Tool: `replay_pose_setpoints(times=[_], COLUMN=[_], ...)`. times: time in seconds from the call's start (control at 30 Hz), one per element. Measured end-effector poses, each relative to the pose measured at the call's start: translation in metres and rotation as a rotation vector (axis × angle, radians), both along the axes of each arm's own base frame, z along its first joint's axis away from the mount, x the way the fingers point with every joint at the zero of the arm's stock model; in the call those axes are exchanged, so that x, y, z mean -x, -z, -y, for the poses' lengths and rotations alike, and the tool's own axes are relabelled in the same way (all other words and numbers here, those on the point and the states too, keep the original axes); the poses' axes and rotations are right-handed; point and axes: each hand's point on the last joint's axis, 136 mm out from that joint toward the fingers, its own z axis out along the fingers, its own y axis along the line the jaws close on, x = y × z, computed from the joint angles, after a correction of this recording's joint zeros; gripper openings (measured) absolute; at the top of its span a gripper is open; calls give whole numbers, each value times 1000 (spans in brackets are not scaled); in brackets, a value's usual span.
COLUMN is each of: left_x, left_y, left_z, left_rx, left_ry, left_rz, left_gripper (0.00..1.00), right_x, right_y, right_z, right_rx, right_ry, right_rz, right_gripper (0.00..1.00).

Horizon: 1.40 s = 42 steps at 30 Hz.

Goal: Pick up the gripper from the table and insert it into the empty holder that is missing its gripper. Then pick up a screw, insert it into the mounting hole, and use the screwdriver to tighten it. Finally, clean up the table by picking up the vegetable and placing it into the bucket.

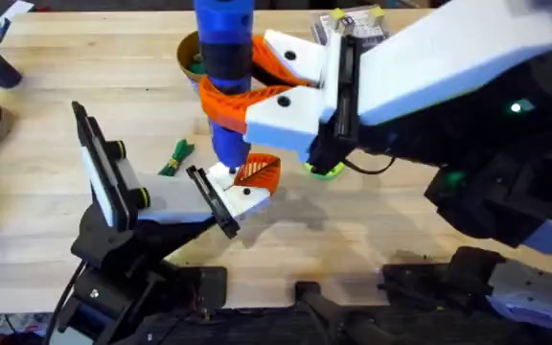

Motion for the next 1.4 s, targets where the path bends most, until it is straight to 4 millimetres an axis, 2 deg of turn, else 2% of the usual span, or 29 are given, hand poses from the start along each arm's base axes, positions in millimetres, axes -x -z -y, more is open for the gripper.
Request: replay_pose_setpoints(times=[1.4], left_x=[0], left_y=[0], left_z=[0], left_rx=[0], left_ry=[0], left_rz=[0], left_gripper=[13], right_x=[-3], right_y=[9], right_z=[-5], right_rx=[14], right_ry=[-7], right_rz=[-38], right_gripper=[81])
